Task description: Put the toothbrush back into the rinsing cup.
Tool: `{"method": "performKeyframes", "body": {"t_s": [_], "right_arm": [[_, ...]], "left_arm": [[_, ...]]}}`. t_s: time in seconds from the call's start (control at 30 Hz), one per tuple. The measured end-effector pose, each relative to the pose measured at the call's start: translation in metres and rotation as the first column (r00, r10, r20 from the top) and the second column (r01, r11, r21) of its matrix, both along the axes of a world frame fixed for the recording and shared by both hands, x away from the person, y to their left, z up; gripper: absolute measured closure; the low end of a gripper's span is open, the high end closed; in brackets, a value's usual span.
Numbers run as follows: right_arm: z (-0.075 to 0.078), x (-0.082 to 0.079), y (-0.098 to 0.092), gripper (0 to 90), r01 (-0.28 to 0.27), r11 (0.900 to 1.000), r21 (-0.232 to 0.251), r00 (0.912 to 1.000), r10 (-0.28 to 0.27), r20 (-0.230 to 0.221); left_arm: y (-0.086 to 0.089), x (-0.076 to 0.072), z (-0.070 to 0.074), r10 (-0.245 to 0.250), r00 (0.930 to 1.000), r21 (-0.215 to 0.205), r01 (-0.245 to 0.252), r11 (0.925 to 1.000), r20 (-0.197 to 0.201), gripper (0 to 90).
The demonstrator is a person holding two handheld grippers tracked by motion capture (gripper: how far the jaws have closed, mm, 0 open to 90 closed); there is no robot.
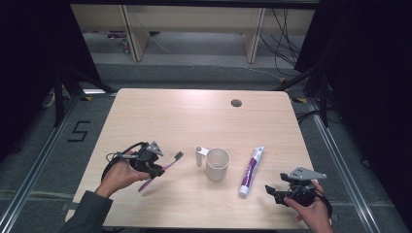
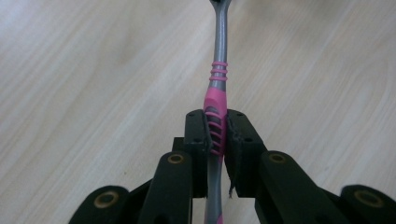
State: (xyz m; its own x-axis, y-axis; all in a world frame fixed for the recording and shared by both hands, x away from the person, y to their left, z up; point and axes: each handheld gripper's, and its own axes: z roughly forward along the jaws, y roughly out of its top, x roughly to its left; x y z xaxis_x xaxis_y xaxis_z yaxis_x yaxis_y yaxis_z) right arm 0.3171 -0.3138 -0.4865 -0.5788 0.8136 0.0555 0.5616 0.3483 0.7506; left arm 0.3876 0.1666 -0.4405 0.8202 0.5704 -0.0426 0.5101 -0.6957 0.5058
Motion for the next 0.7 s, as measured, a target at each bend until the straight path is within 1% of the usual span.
{"method": "performKeyframes", "body": {"t_s": [0.03, 0.07, 0.1, 0.13, 0.17, 0.2, 0.23, 0.27, 0.3, 0.33, 0.37, 0.4, 0.43, 0.47, 0.5, 0.53, 0.6, 0.63, 0.67, 0.7], "right_arm": [[-0.001, 0.001, 0.0, 22.9, -0.005, 1.0, 0.002, 1.0, 0.005, 0.001], [-0.001, 0.001, 0.0, 22.9, -0.005, 1.0, 0.002, 1.0, 0.005, 0.001], [0.0, 0.0, 0.0, 22.9, -0.002, 1.0, 0.0, 1.0, 0.002, 0.005], [0.0, 0.0, 0.0, 23.0, 0.002, 1.0, -0.001, 1.0, -0.002, 0.006], [-0.001, 0.0, 0.0, 23.0, 0.005, 1.0, 0.008, 1.0, -0.005, -0.007], [-0.001, 0.0, 0.0, 22.9, 0.004, 1.0, 0.004, 1.0, -0.004, -0.005], [-0.001, 0.0, 0.0, 22.9, 0.008, 1.0, 0.009, 0.9999, -0.008, -0.012], [0.0, 0.0, -0.001, 23.0, 0.0, 1.0, -0.002, 1.0, 0.0, 0.003], [0.0, 0.0, 0.0, 22.9, 0.0, 1.0, 0.003, 1.0, 0.0, 0.004], [-0.001, -0.001, 0.001, 22.9, 0.01, 1.0, 0.022, 0.9997, -0.01, -0.021], [-0.001, -0.001, 0.001, 23.0, 0.004, 1.0, 0.028, 0.9996, -0.004, -0.029], [-0.001, -0.001, 0.001, 23.0, 0.011, 1.0, 0.02, 0.9996, -0.011, -0.025], [-0.001, -0.001, 0.001, 23.0, 0.011, 1.0, 0.02, 0.9997, -0.01, -0.024], [-0.001, 0.0, 0.001, 22.9, 0.003, 1.0, 0.028, 0.9997, -0.002, -0.026], [-0.001, 0.0, 0.001, 22.9, 0.003, 1.0, 0.028, 0.9997, -0.002, -0.026], [-0.001, 0.0, 0.001, 23.0, 0.004, 1.0, 0.026, 0.9996, -0.003, -0.029], [-0.001, -0.001, 0.001, 22.9, 0.008, 1.0, 0.028, 0.9996, -0.007, -0.028], [-0.001, -0.001, 0.001, 22.9, 0.007, 0.999, 0.032, 0.9996, -0.006, -0.027], [-0.001, 0.0, 0.001, 22.9, 0.007, 1.0, 0.029, 0.9996, -0.006, -0.026], [-0.002, 0.0, 0.001, 22.9, 0.008, 1.0, 0.028, 0.9997, -0.007, -0.025]], "left_arm": [[0.002, 0.0, 0.002, 0.002, 0.9992, -0.017, -0.001, 0.9999, 0.039, 79.4], [0.002, 0.0, 0.002, 0.002, 0.9992, -0.017, -0.001, 0.9999, 0.039, 79.4], [0.003, -0.001, 0.004, 0.013, 0.998, -0.04, -0.011, 0.9991, 0.062, 79.4], [0.003, -0.001, 0.004, 0.013, 0.998, -0.04, -0.011, 0.9991, 0.062, 79.4], [0.004, 0.0, 0.005, 0.026, 0.9957, -0.067, -0.02, 0.9975, 0.088, 79.4], [0.003, -0.001, 0.005, 0.049, 0.9927, -0.09, -0.039, 0.9952, 0.11, 79.4], [0.004, -0.001, 0.006, 0.06, 0.9912, -0.113, -0.046, 0.9925, 0.118, 79.4], [0.004, -0.001, 0.007, 0.069, 0.9894, -0.127, -0.053, 0.9904, 0.128, 79.4], [0.004, 0.0, 0.008, 0.08, 0.9864, -0.145, -0.059, 0.9877, 0.144, 79.4], [0.004, 0.0, 0.009, 0.093, 0.9829, -0.166, -0.067, 0.9839, 0.159, 79.4], [0.004, 0.0, 0.01, 0.115, 0.978, -0.186, -0.082, 0.9792, 0.174, 79.4], [0.004, 0.001, 0.011, 0.126, 0.9738, -0.204, -0.087, 0.9752, 0.189, 79.4], [0.004, 0.001, 0.011, 0.126, 0.9738, -0.204, -0.087, 0.9752, 0.189, 79.4], [0.004, 0.002, 0.013, 0.148, 0.9654, -0.236, -0.095, 0.967, 0.215, 79.4], [0.004, 0.002, 0.013, 0.148, 0.9654, -0.236, -0.095, 0.967, 0.215, 79.4], [0.003, 0.003, 0.015, 0.192, 0.9523, -0.281, -0.122, 0.9518, 0.237, 79.4], [0.003, 0.004, 0.016, 0.211, 0.9443, -0.317, -0.125, 0.94, 0.253, 79.4], [0.002, 0.004, 0.018, 0.226, 0.94, -0.334, -0.134, 0.9331, 0.255, 79.4], [0.001, 0.004, 0.017, 0.25, 0.9318, -0.36, -0.146, 0.9214, 0.263, 79.4], [0.002, 0.005, 0.019, 0.239, 0.9341, -0.351, -0.137, 0.9263, 0.265, 79.4]]}}
